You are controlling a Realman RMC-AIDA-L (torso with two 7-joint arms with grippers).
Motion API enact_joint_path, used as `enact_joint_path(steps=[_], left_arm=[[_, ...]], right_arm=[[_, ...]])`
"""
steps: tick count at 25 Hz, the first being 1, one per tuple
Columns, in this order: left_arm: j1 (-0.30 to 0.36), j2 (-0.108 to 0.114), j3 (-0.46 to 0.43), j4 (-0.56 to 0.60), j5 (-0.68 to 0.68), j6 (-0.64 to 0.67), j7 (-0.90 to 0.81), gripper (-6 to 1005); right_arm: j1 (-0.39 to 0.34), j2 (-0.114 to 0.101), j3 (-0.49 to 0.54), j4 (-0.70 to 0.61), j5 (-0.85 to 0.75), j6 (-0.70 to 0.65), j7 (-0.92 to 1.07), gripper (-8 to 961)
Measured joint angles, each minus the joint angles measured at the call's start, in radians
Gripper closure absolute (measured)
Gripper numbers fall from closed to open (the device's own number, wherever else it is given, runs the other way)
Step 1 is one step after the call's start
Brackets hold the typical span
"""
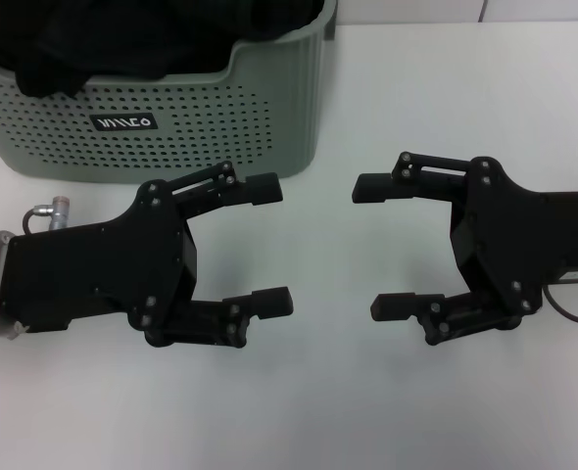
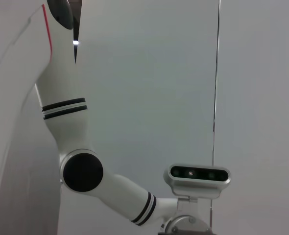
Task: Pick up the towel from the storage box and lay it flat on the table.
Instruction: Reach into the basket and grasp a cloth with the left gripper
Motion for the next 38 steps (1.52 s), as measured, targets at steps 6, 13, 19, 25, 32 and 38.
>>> enact_joint_path(steps=[6, 13, 19, 25, 32, 38], left_arm=[[-0.001, 0.000, -0.002, -0.001, -0.001, -0.001, 0.003, 118], [-0.006, -0.003, -0.019, -0.002, -0.002, -0.009, 0.005, 127], [-0.015, -0.009, -0.140, -0.053, -0.138, -0.070, 0.008, 134], [-0.083, -0.010, -0.153, -0.132, -0.323, -0.259, -0.001, 142], [-0.153, -0.015, -0.151, -0.178, -0.446, -0.600, 0.080, 150], [-0.161, -0.018, -0.146, -0.222, -0.492, -0.681, 0.283, 158]], right_arm=[[-0.002, -0.001, -0.001, 0.001, 0.000, 0.008, -0.002, 99], [-0.007, -0.002, 0.003, 0.001, 0.001, 0.015, -0.006, 99], [-0.043, -0.003, 0.031, 0.002, 0.008, 0.043, -0.006, 100], [-0.093, -0.003, 0.081, 0.002, 0.010, 0.047, -0.007, 100], [-0.099, 0.000, 0.081, 0.020, 0.010, 0.040, -0.013, 100], [-0.092, 0.002, 0.079, 0.046, 0.014, 0.022, -0.020, 100]])
